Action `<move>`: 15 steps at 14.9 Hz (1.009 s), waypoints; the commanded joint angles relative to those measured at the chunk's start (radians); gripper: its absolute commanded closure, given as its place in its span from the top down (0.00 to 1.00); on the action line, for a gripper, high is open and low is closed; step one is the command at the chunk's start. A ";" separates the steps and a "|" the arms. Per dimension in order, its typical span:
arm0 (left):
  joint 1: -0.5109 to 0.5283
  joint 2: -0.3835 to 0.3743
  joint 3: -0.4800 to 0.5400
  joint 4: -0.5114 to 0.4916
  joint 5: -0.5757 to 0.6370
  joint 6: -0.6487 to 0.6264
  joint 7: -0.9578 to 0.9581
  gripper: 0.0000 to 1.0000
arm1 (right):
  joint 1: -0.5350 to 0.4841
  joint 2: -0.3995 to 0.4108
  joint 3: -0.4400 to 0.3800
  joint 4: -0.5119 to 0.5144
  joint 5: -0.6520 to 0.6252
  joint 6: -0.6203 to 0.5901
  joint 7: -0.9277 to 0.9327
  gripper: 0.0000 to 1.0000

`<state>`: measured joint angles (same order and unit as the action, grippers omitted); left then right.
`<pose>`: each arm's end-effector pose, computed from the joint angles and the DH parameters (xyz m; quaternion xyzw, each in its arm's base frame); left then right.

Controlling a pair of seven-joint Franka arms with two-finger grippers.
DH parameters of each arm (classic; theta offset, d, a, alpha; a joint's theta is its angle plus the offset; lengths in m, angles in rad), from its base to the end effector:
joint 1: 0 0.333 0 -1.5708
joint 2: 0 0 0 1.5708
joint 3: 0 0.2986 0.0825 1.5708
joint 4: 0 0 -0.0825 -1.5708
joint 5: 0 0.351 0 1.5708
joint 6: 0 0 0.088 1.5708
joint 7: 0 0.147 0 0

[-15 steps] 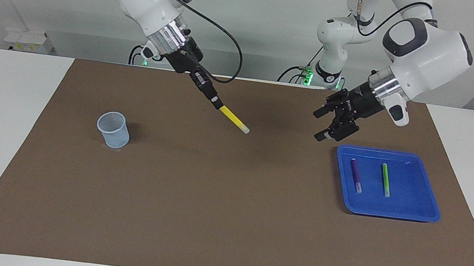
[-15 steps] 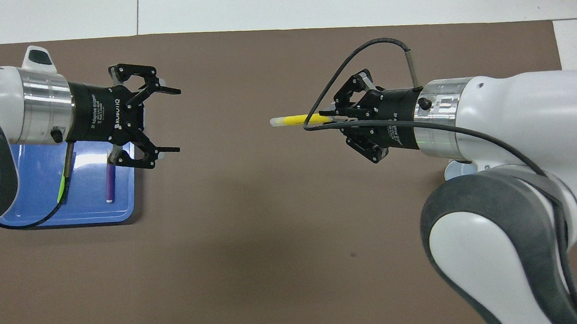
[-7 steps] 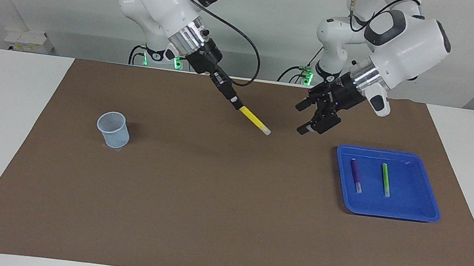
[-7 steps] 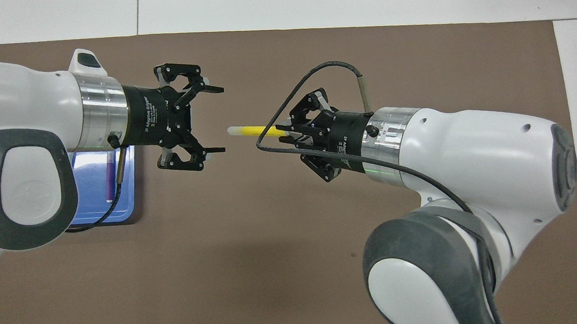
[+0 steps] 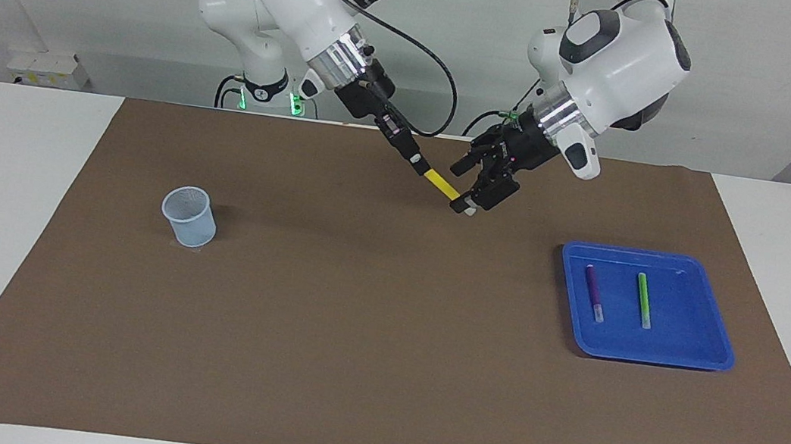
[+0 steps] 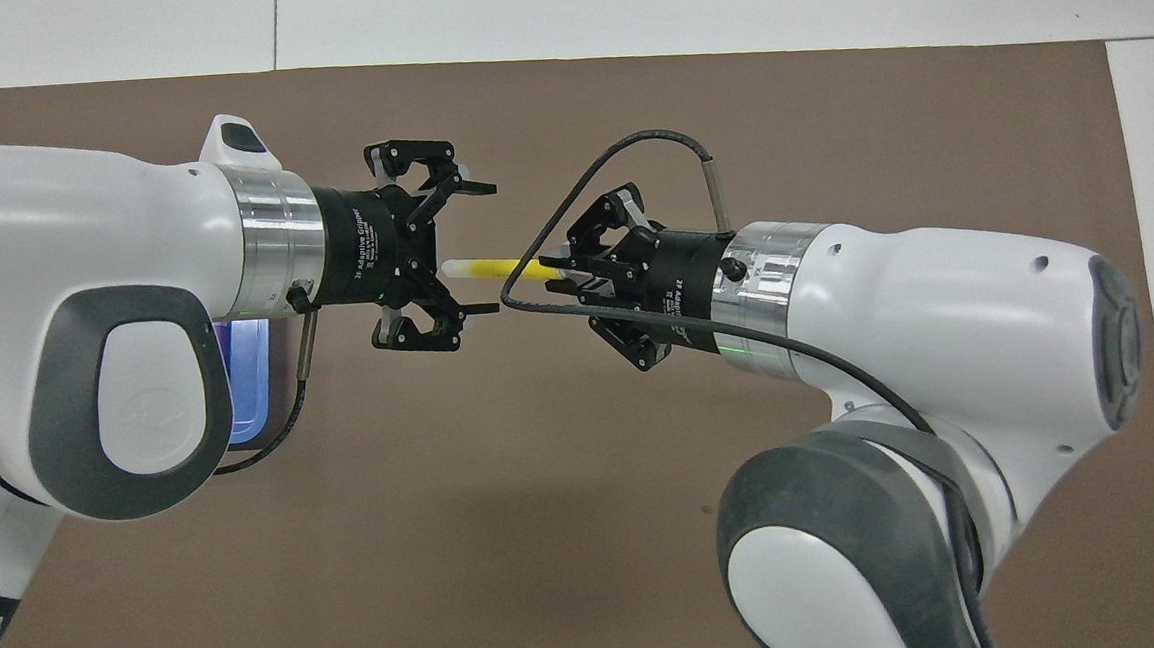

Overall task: Right arm passes pens to left for tray arrangement
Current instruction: 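Close the left gripper on the yellow pen held by the right gripper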

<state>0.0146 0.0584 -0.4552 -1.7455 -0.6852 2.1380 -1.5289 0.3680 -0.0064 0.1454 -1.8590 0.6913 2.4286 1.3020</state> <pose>0.5194 -0.2924 0.5370 0.7222 0.5916 -0.1807 0.3093 0.5102 0.3095 0.5449 -0.7628 0.5153 0.0600 0.3860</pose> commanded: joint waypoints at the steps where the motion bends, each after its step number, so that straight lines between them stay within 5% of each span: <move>1: -0.030 -0.049 0.012 -0.072 -0.010 0.039 -0.007 0.97 | 0.003 -0.007 -0.001 -0.008 0.030 0.021 0.005 0.00; 5: -0.059 -0.071 0.010 -0.129 -0.010 0.123 -0.004 0.91 | 0.003 -0.003 -0.001 -0.003 0.030 0.021 0.003 0.00; 9: -0.056 -0.071 0.012 -0.123 -0.010 0.117 0.004 0.71 | 0.003 -0.003 -0.001 -0.002 0.051 0.035 0.002 0.00; 15: -0.044 -0.086 0.015 -0.121 -0.007 0.073 0.007 0.71 | 0.003 0.000 -0.001 0.000 0.053 0.041 0.000 0.00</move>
<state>-0.0346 0.0179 -0.4512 -1.8349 -0.6851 2.2367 -1.5284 0.3680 -0.0064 0.1453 -1.8588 0.7193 2.4518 1.3020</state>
